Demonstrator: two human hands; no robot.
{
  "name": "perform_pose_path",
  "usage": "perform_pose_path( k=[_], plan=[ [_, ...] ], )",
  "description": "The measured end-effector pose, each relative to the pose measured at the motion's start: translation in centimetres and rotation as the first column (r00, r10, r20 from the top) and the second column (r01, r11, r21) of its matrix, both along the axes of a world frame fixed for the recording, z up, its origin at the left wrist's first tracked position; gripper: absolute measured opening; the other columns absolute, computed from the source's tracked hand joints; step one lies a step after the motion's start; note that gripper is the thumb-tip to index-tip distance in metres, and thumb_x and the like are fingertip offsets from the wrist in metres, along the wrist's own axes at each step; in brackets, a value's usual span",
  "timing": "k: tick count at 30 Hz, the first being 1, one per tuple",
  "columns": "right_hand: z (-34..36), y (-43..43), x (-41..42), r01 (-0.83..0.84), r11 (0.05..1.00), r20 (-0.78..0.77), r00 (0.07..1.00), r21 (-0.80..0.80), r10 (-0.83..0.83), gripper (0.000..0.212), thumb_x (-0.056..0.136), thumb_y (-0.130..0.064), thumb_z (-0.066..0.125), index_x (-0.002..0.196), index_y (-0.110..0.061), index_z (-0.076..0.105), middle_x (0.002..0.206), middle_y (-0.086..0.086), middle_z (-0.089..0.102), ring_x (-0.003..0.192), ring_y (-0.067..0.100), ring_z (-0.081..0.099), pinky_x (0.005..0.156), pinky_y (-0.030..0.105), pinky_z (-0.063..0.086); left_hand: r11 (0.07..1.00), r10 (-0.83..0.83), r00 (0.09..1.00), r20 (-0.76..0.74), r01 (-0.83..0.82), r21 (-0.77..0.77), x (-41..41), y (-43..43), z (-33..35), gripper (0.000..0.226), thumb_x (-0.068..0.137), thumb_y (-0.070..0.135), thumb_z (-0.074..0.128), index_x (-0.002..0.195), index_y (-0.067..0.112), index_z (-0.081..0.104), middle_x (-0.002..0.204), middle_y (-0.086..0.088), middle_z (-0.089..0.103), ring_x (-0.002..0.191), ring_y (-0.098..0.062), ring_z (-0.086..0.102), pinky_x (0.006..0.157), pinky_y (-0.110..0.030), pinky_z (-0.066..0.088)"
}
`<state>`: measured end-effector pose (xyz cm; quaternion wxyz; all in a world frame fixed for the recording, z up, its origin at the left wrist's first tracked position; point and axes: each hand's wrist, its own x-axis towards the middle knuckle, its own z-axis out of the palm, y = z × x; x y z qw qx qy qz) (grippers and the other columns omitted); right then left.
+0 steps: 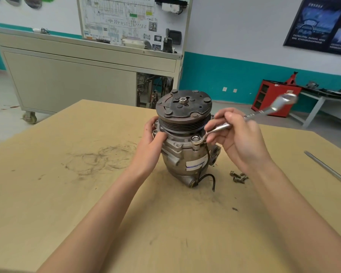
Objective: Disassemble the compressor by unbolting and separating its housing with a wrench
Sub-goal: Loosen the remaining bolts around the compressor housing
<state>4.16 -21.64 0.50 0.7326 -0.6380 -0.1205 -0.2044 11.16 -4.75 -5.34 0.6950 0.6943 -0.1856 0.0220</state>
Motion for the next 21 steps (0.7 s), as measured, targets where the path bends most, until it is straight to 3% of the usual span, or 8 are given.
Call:
perform_pose_path(
  k=[3,6,7,9,11,14,17,21],
  plan=[
    [1.1,-0.3,0.9,-0.034,0.998,-0.083,0.996,0.048,0.038,0.033,0.102,-0.013,0.032,0.082,-0.007,0.057,0.064,0.006,0.068,0.049,0.016,0.061,0.049,0.021,0.050,1.000,-0.009,1.000,-0.006,0.009,0.001,-0.2,0.0,0.1,0.049,0.100,0.023,0.040,0.146,0.030,0.028,0.142,0.004,0.046,0.120,-0.012,0.049,0.086,-0.018,0.041],
    [2.4,-0.6,-0.4,-0.198,0.973,-0.058,0.977,0.115,0.205,0.033,0.099,-0.023,0.031,0.089,-0.007,0.059,0.080,0.011,0.072,0.070,0.023,0.070,0.061,0.025,0.055,1.000,0.004,1.000,0.006,-0.004,0.011,-0.3,0.1,0.2,0.049,0.100,0.023,0.040,0.147,0.029,0.028,0.142,0.006,0.046,0.121,-0.011,0.048,0.092,-0.024,0.041],
    [2.7,-0.5,-1.1,-0.198,0.978,-0.038,0.979,0.071,0.201,0.033,0.097,-0.025,0.032,0.090,-0.008,0.059,0.086,0.012,0.072,0.078,0.026,0.071,0.065,0.026,0.056,1.000,0.006,1.000,0.008,-0.006,0.010,-0.3,0.0,0.2,0.049,0.100,0.022,0.040,0.147,0.029,0.028,0.141,0.007,0.046,0.121,-0.011,0.049,0.095,-0.027,0.042],
    [2.5,0.3,-2.5,-0.020,0.988,0.044,0.999,-0.154,0.027,0.032,0.096,-0.030,0.036,0.089,-0.011,0.061,0.090,0.011,0.073,0.083,0.026,0.072,0.068,0.027,0.057,1.000,0.001,1.000,0.010,-0.001,0.004,-0.3,0.0,0.2,0.049,0.100,0.021,0.039,0.147,0.029,0.028,0.139,0.008,0.045,0.121,-0.010,0.048,0.100,-0.030,0.041],
    [1.2,1.6,-3.6,0.274,0.873,0.272,0.947,-0.403,-0.171,0.035,0.098,-0.035,0.041,0.089,-0.009,0.061,0.088,0.009,0.072,0.081,0.021,0.071,0.070,0.029,0.058,1.000,-0.003,1.000,0.013,0.003,0.000,-0.3,0.0,0.2,0.048,0.100,0.020,0.039,0.146,0.029,0.028,0.138,0.008,0.046,0.120,-0.009,0.049,0.098,-0.028,0.041],
    [-1.4,2.8,-4.6,0.592,0.580,0.627,0.760,-0.560,-0.171,0.048,0.098,-0.037,0.041,0.091,0.004,0.066,0.091,0.016,0.070,0.082,0.018,0.069,0.076,0.026,0.057,1.000,0.000,1.000,0.014,0.000,0.000,-0.2,0.0,0.1,0.047,0.100,0.019,0.039,0.145,0.029,0.029,0.138,0.006,0.048,0.118,-0.009,0.049,0.093,-0.024,0.040],
    [-3.0,3.1,-4.5,0.809,0.327,0.844,0.534,-0.489,-0.058,0.045,0.096,-0.028,0.050,0.084,0.009,0.070,0.094,0.018,0.071,0.084,0.020,0.071,0.074,0.022,0.057,1.000,-0.002,1.000,0.017,0.002,-0.001,-0.1,0.0,0.0,0.046,0.099,0.019,0.039,0.143,0.029,0.031,0.139,0.005,0.047,0.118,-0.006,0.049,0.089,-0.018,0.040],
    [-3.5,3.1,-3.8,0.881,0.257,0.911,0.413,-0.397,-0.011,0.040,0.090,-0.030,0.060,0.081,0.008,0.072,0.093,0.019,0.071,0.076,0.020,0.072,0.069,0.024,0.057,1.000,0.014,1.000,0.022,-0.014,0.001,0.0,-0.1,-0.1,0.045,0.099,0.018,0.039,0.143,0.028,0.033,0.136,0.005,0.050,0.114,-0.006,0.051,0.086,-0.018,0.039]
  ],
)
